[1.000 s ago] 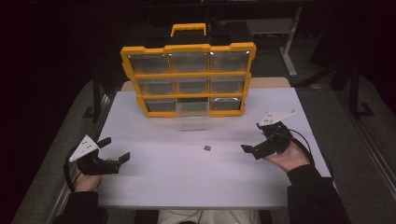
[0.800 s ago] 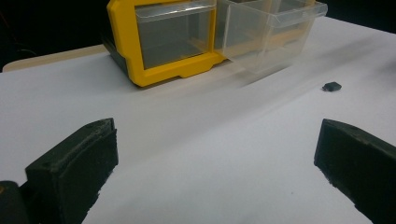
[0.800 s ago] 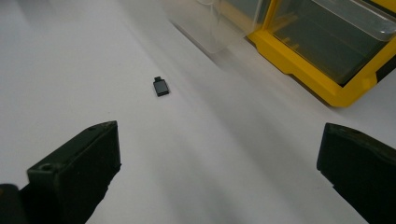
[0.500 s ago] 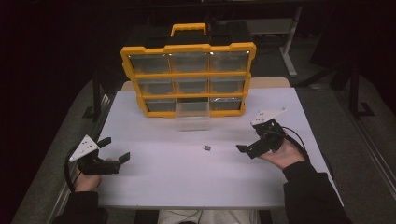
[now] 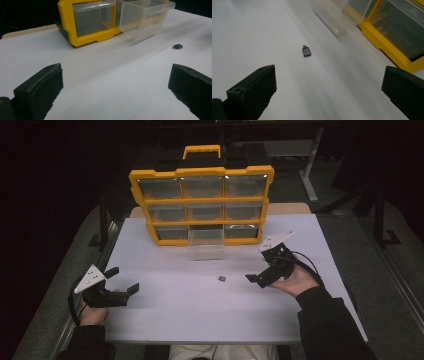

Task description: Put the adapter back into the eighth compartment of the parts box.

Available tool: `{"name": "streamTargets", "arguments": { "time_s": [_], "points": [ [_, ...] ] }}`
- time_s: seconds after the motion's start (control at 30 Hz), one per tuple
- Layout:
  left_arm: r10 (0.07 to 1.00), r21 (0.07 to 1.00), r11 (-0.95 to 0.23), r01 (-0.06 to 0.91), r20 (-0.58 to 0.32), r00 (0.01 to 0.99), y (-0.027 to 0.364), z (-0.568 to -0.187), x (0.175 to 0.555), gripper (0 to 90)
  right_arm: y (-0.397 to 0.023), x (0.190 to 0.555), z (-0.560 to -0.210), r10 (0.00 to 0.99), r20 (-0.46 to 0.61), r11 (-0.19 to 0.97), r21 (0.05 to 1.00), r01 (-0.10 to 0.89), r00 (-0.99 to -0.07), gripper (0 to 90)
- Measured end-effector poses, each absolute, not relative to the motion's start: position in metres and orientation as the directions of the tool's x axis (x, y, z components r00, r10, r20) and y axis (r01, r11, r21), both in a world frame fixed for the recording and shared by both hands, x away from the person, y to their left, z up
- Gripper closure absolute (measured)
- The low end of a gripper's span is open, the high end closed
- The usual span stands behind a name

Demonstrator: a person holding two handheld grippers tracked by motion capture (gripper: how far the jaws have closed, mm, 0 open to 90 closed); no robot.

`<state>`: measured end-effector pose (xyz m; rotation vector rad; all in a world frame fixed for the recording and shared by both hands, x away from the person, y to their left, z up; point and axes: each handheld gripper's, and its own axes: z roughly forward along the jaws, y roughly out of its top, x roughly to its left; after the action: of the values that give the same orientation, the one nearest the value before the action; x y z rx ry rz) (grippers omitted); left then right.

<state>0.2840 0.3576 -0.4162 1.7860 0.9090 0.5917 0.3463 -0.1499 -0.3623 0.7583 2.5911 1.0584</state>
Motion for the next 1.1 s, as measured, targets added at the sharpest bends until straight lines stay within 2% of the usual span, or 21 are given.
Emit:
{"name": "streamTargets", "arguments": {
  "time_s": [1.1],
  "points": [
    [0.808,0.93,-0.21,0.301,-0.008,0.589,0.358,-0.416,0.284,0.0,-0.095,0.365,-0.373,0.42,-0.026,0.73,0.604,0.321,-0.907,0.0]
  ]
}}
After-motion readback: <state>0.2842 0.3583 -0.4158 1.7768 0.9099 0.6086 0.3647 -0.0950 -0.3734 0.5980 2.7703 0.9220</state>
